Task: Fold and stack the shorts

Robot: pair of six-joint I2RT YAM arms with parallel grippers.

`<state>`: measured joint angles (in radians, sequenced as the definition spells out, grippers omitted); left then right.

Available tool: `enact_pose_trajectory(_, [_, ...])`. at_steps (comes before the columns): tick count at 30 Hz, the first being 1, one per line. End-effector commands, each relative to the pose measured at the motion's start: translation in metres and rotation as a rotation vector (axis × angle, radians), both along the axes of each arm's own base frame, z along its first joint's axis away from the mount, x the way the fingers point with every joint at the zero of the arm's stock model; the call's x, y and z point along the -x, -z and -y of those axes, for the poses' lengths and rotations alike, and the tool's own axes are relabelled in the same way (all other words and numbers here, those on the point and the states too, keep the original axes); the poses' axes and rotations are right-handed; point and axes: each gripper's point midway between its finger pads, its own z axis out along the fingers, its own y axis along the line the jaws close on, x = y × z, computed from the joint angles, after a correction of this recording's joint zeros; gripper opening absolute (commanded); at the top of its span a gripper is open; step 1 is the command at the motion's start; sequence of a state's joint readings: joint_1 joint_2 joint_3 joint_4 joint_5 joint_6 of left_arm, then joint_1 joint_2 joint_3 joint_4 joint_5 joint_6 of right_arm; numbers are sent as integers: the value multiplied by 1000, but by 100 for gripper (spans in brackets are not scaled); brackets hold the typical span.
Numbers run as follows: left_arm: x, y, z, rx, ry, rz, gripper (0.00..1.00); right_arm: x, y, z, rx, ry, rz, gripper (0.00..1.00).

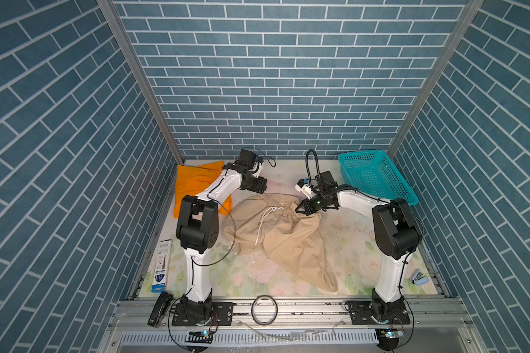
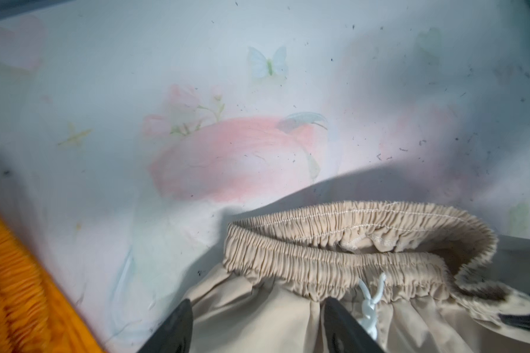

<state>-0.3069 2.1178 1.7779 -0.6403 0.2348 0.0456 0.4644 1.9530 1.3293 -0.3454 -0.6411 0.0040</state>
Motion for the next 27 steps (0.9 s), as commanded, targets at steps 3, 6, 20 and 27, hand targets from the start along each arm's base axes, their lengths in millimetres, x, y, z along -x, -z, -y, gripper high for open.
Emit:
enact_pose_trajectory(3, [19, 46, 3, -39, 113, -168, 70, 1, -11, -9, -66, -10, 18, 0])
enact_pose_trajectory(6, [26, 59, 4, -30, 130, -205, 70, -1, -13, -9, -69, -6, 32, 0])
enact_pose_trajectory(20, [34, 81, 22, 50, 123, -260, 39, -10, -24, -2, -45, 42, 111, 0])
enact_pose_trajectory(27, [35, 68, 26, 82, 125, -238, 0, -17, -36, -2, -51, 56, 145, 0])
